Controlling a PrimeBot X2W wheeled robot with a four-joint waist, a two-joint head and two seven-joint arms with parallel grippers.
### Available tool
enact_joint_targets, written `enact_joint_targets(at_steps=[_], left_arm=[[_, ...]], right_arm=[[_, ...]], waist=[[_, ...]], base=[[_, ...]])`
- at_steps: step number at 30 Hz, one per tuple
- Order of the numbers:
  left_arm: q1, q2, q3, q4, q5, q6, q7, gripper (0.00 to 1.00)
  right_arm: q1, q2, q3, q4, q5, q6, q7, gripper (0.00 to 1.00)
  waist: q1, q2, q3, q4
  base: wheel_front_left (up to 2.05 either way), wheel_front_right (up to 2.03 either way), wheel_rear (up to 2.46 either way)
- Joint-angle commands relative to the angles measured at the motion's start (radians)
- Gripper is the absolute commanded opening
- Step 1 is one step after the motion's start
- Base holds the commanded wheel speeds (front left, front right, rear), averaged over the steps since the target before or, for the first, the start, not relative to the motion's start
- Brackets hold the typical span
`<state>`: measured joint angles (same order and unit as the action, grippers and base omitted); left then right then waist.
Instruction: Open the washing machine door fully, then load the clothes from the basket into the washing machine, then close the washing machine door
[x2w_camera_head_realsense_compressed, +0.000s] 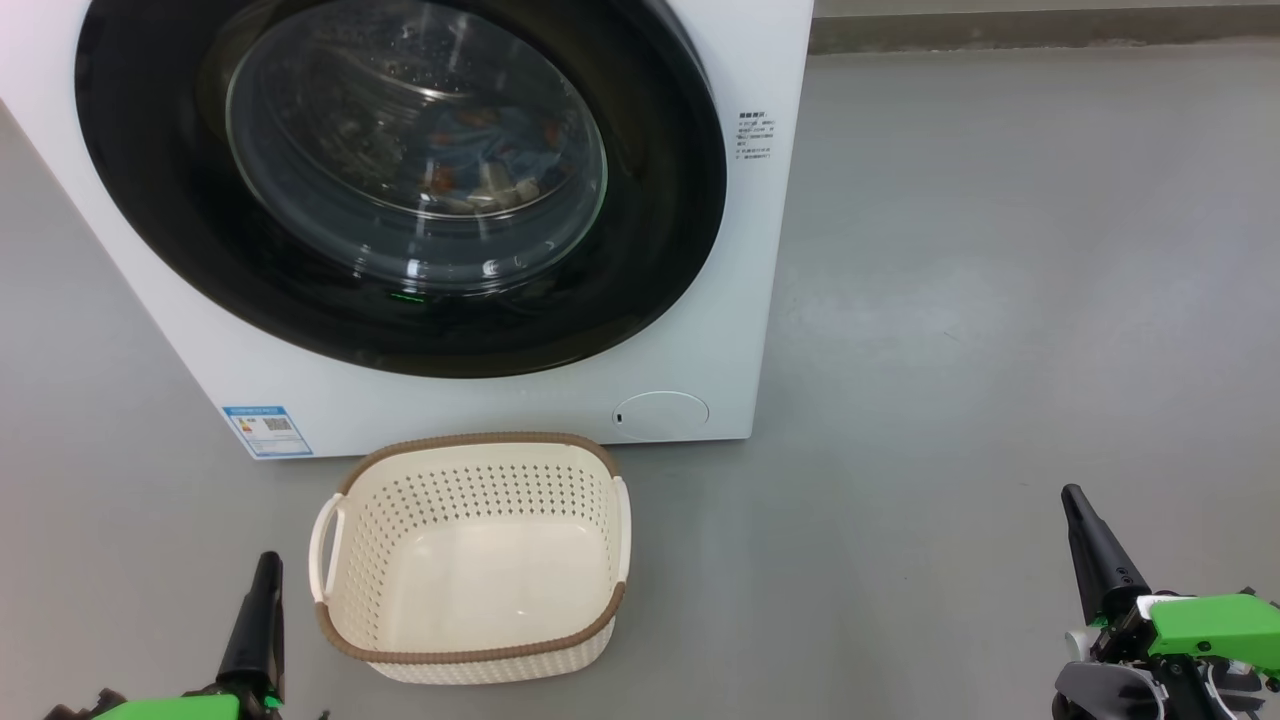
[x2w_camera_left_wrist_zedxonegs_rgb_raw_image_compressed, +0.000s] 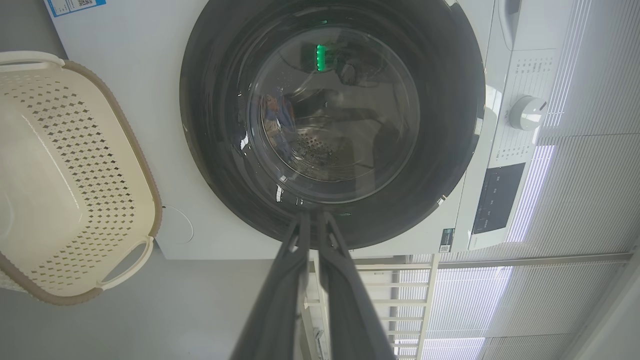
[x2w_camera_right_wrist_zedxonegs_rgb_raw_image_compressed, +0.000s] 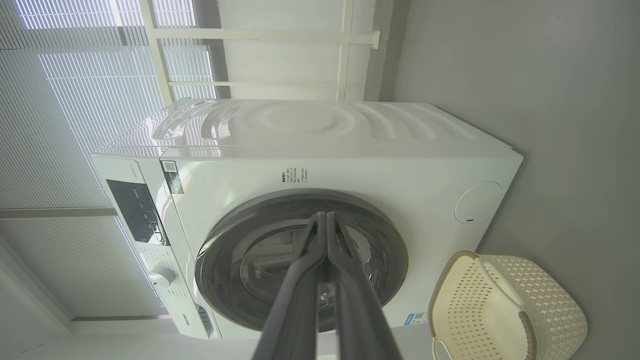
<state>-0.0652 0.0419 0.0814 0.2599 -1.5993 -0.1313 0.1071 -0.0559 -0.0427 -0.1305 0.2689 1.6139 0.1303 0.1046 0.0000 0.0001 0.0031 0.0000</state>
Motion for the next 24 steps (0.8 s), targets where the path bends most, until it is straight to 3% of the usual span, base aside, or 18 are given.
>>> enact_joint_targets(at_steps=[1,24], left_arm=[[-0.043,0.008,0.033,-0.015,-0.009,0.001,0.007,0.00],[-0.043,0.008,0.033,-0.015,-0.009,0.001,0.006,0.00]], right_arm=[[-0.052,-0.010,0.019,-0.024,-0.003,0.000,0.006,0.00],[-0.052,-0.009,0.018,-0.024,-0.004,0.000,0.007,0.00]], waist=[[0.0000,-0.0001,0.000,0.000],[0.0000,-0.0001,0.000,0.000]], base=[[0.00,0.00,0.00],[0.00,0.00,0.00]])
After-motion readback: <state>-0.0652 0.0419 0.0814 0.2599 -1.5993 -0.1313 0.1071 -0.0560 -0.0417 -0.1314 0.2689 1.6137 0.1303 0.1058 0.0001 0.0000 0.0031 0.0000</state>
